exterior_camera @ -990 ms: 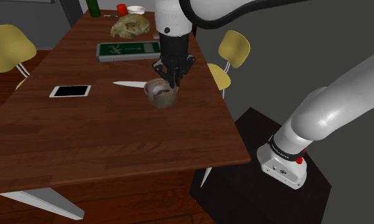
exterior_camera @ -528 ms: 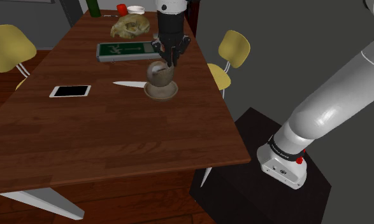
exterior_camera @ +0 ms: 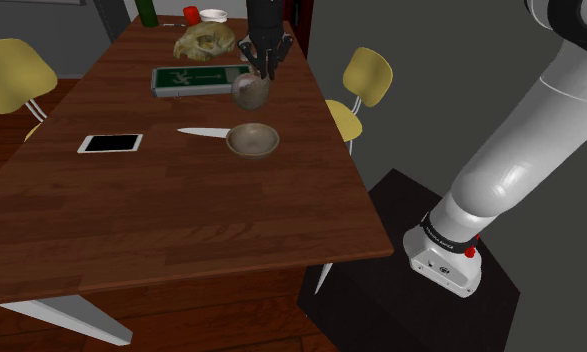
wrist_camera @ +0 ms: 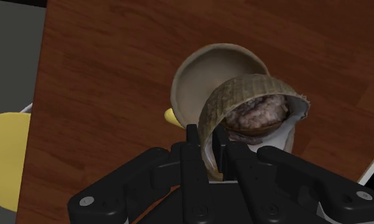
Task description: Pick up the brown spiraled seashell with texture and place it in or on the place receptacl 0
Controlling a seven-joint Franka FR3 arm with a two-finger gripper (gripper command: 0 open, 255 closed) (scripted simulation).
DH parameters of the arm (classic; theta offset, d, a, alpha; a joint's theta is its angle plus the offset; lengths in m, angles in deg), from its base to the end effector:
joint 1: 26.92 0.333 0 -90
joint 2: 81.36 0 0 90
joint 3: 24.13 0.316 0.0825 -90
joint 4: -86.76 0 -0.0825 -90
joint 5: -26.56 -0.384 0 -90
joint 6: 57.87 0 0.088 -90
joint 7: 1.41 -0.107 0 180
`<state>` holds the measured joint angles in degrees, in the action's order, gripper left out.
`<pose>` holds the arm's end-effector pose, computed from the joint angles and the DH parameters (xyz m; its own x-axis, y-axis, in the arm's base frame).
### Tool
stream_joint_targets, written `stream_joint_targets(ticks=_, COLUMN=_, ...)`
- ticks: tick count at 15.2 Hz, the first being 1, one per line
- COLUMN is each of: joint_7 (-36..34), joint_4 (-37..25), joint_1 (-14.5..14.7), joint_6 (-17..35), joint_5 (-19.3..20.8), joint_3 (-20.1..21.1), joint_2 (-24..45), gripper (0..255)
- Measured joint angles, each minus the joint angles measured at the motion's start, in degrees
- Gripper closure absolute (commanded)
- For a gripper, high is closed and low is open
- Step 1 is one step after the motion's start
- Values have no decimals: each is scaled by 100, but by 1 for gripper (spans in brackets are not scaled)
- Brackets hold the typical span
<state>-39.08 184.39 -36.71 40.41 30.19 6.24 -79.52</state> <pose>0.5368 0.1912 0.5581 0.9586 -0.2844 0.0152 -0.2848 -0.9575 0.0467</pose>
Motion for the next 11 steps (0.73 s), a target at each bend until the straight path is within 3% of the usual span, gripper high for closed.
stream_joint_targets(ticks=11, joint_7=-47, joint_4=623, joint_1=-4, joint_6=739, joint_5=86, joint_3=-11, joint_2=141, gripper=255)
